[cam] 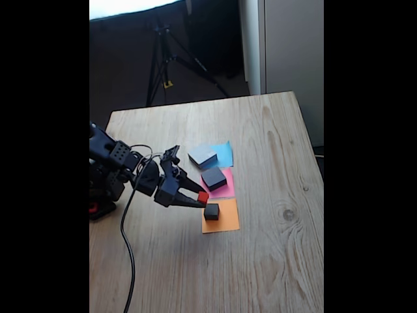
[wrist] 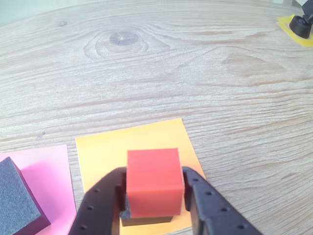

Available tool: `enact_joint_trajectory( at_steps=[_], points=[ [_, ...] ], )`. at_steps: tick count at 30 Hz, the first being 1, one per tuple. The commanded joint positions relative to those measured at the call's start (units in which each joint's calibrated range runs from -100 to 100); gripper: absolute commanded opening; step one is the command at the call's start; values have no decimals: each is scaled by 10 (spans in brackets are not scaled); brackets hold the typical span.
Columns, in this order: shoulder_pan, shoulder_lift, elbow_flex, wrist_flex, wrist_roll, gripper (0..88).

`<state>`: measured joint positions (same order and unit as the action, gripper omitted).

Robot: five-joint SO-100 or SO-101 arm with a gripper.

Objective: Tower of hanoi

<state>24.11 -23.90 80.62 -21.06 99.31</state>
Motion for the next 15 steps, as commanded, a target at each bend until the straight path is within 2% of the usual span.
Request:
enact_joint_trajectory(
  at_steps=[1, 15],
  points=[
    [-4, 39, -3, -89, 7, 32],
    [-13, 178, 6, -270, 7, 33]
  ],
)
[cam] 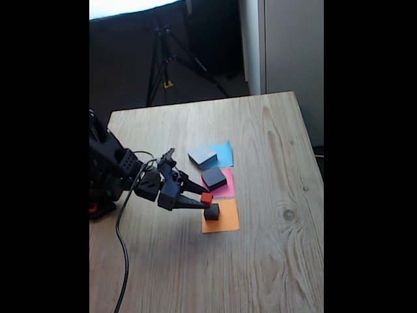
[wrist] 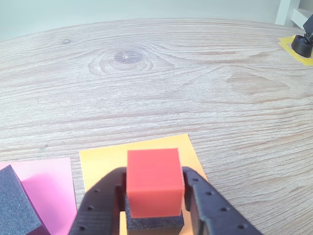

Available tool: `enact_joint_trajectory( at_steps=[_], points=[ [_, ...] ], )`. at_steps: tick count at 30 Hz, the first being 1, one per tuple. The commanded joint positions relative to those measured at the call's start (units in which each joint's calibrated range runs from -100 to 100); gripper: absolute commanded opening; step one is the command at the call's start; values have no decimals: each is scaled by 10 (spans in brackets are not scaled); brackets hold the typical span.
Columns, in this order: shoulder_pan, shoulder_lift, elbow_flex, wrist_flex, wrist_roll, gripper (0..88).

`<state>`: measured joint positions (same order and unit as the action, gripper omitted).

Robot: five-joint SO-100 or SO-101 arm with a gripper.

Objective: Tower of hanoi

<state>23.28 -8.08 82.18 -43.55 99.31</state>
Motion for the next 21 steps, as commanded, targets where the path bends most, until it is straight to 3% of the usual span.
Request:
enact_joint_trajectory(
  at_steps=[1, 21],
  points=[
    [-6, 29, -15, -52, 7, 33],
    [2, 156, -52, -159, 7, 35]
  ],
)
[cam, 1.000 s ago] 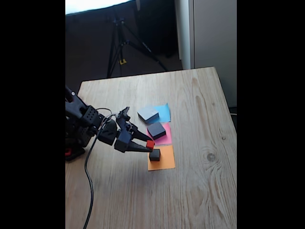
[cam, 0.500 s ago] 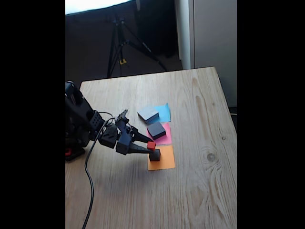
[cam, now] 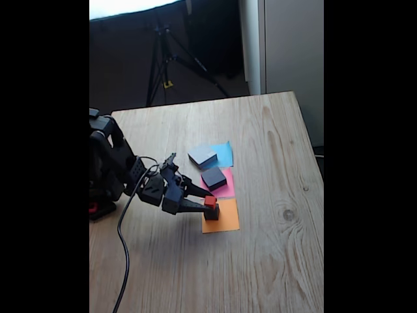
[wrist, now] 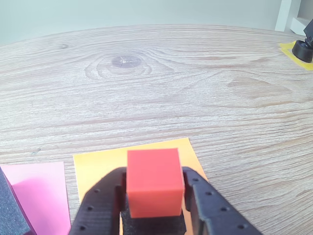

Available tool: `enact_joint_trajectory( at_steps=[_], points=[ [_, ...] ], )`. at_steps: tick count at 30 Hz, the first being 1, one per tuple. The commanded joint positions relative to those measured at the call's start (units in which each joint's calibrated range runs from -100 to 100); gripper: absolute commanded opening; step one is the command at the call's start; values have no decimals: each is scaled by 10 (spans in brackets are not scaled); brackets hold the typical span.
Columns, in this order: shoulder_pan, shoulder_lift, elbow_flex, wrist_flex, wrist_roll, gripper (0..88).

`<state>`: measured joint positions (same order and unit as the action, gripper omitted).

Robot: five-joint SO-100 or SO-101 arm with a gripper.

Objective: Tower of hanoi

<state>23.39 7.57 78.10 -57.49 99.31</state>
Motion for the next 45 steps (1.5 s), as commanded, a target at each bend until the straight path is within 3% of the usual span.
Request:
enact_joint_trajectory(
  at_steps=[1, 41, 45],
  points=[
    [2, 2, -8, -21, 7, 35],
    [10, 36, -3, -62, 7, 140],
    [6, 26, 1, -61, 7, 215]
  ],
)
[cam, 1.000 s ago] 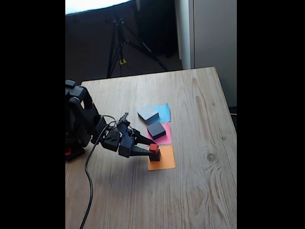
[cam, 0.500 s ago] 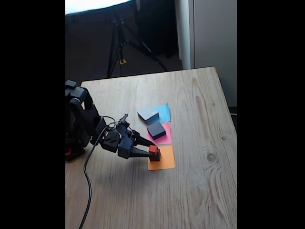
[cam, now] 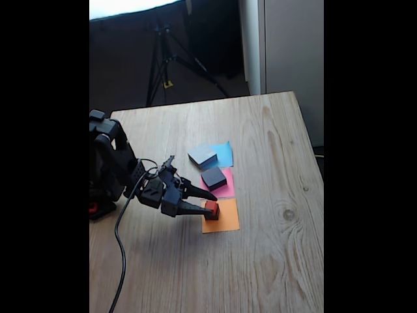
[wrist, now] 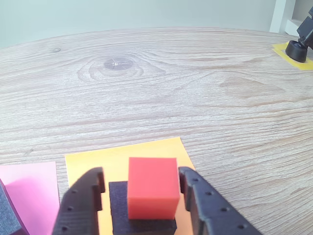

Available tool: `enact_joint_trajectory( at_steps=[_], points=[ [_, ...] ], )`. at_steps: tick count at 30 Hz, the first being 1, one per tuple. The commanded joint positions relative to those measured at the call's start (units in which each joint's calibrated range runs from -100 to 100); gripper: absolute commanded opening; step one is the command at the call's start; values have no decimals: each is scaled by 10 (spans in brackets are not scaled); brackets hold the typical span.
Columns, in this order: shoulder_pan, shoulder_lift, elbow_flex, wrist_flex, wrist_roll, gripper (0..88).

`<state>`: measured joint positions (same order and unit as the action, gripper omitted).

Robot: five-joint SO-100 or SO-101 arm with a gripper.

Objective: Tower of hanoi

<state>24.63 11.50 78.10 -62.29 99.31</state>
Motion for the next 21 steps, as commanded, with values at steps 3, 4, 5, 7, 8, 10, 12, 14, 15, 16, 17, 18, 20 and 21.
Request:
enact_joint_trajectory(
  at_steps=[3, 4, 5, 7, 8, 10, 12, 14, 15, 16, 17, 18, 20, 21],
  points=[
    [-10, -39, 11, 12, 7, 230],
    [-11, -51, 13, 26, 7, 231],
    [-13, -67, 14, 40, 7, 232],
    [-17, -95, 15, 74, 7, 240],
    [-19, -113, 15, 92, 7, 243],
    [-23, -157, 15, 148, 7, 244],
    [-27, -210, 9, 227, 7, 244],
    [-29, -266, 3, 303, 7, 239],
    [-31, -295, 0, 349, 7, 237],
    [-33, -322, -6, 392, 7, 232],
    [-35, -349, -17, 446, 7, 223],
    [-38, -377, -35, 512, 7, 190],
    [-47, -429, -95, 667, 7, 146],
    [-53, -450, -129, 745, 7, 116]
  ],
)
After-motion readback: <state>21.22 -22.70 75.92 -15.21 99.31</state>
